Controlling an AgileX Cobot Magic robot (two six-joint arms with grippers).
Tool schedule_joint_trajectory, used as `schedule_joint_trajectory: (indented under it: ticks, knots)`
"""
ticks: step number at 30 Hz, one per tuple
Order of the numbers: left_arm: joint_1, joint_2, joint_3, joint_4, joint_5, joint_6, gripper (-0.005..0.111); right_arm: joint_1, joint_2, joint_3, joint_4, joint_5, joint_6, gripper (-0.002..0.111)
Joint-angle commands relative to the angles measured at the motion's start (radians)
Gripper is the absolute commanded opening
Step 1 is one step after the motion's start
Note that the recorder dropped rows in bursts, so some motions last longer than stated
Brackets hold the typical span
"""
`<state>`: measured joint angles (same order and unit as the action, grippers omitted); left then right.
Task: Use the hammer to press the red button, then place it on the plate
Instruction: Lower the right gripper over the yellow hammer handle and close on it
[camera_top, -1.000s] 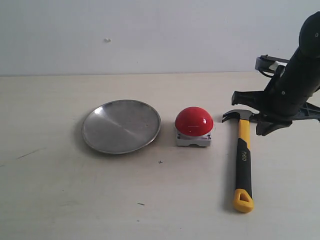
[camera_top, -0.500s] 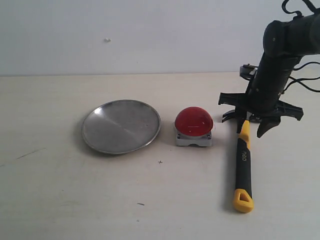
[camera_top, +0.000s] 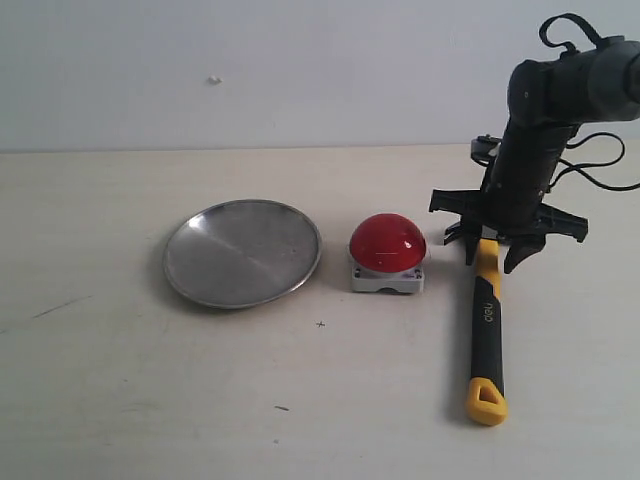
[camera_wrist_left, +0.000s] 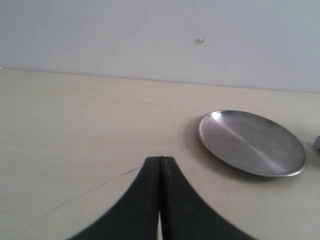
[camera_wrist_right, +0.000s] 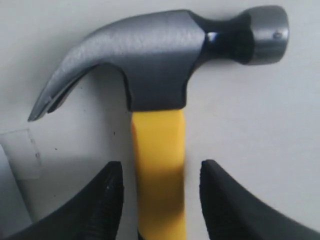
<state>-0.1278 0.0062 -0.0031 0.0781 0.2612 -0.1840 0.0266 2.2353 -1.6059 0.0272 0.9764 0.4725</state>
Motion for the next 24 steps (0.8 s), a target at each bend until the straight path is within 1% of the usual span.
schedule_joint_trajectory:
  ticks: [1,9,16,18,22,24]
  knots:
    - [-0.001,-0.006,0.003,-0.005,-0.005,0.005,0.000,-0.003,0.028,-0.034,-0.008,0.026,0.002,0.047]
    - [-0.001,-0.006,0.003,-0.005,-0.005,0.005,0.000,-0.003,0.039,-0.036,-0.035,0.063,0.002,0.040]
    - [-0.001,-0.006,0.003,-0.005,-0.005,0.005,0.000,-0.003,0.039,-0.036,-0.055,0.047,0.002,0.032]
    - [-0.001,-0.006,0.003,-0.005,-0.005,0.005,0.000,-0.003,0.039,-0.036,-0.055,0.034,0.002,0.024]
    - [-0.001,-0.006,0.003,-0.005,-0.005,0.005,0.000,-0.003,0.039,-0.036,-0.057,-0.034,-0.001,0.000]
    - [-0.001,-0.006,0.003,-0.005,-0.005,0.005,0.000,-0.003,0.033,-0.036,-0.063,-0.068,-0.011,0.000]
